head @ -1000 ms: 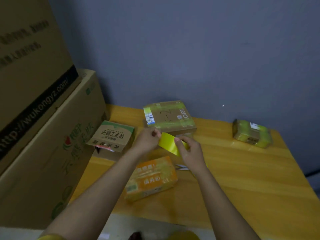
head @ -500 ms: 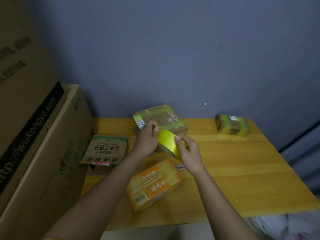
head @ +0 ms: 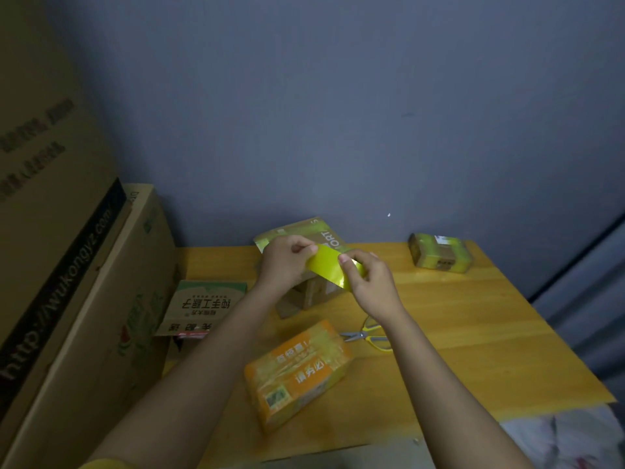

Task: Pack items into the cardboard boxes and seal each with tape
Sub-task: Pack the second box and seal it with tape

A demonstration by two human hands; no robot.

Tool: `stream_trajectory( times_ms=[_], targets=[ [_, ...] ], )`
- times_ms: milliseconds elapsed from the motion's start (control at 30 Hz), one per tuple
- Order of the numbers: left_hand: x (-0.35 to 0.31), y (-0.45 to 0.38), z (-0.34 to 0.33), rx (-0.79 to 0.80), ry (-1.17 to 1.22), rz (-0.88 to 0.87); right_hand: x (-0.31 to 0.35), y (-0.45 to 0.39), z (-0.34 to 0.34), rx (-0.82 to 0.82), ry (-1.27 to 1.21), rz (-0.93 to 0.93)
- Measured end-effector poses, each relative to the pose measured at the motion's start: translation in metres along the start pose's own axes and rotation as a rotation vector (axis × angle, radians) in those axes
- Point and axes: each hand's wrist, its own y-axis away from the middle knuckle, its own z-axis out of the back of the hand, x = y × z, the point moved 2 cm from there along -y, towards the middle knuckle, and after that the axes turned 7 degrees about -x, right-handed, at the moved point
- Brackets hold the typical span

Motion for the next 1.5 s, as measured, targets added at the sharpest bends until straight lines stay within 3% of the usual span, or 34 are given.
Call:
stream_trajectory(
  times_ms=[167,400,533,667,833,900,1033,1100,1300,1400,1500],
  targets=[
    [-0.017,-0.008,0.011,-0.045,0.089,-0.020,0.017,-0.014,0.010,-0.028,0.002,0.034],
    [-0.050,-0.006,0.011,-0.204,-0.170,-0.129,0.046,-0.040,0.023,-0.032,0.064,0.100],
    [-0.068,-0.011,0.011,-0.139,-0.219,-0.158,0.060,-0.050,0.034,-0.034,0.091,0.151],
    [-0.077,-0.017,0.009,-0.065,-0.148,-0.073,0.066,-0.052,0.043,-0.034,0.067,0.143],
    [-0.082,-0.017,0.006,-0.130,-0.072,-0.106,0.068,-0.051,0.045,-0.047,-0.075,0.048],
    [-0.079,-0.018,0.007,-0.085,-0.019,-0.119,0.067,-0.049,0.047,-0.049,-0.088,0.049],
    [-0.079,-0.014,0.018,0.181,0.201,-0.057,0.061,-0.046,0.055,-0.044,-0.079,0.057],
    [-0.084,-0.008,0.020,0.225,0.187,-0.134,0.059,-0.043,0.060,-0.050,-0.121,0.043],
    [-0.077,-0.006,0.004,-0.017,0.014,-0.298,0.056,-0.031,0.063,0.034,-0.166,0.000],
    [-0.069,-0.006,0.000,-0.074,-0.011,-0.303,0.058,-0.023,0.069,0.138,-0.396,-0.069],
    [-0.069,0.000,-0.002,-0.136,0.021,-0.326,0.053,-0.021,0.072,0.053,-0.470,-0.131]
  ],
)
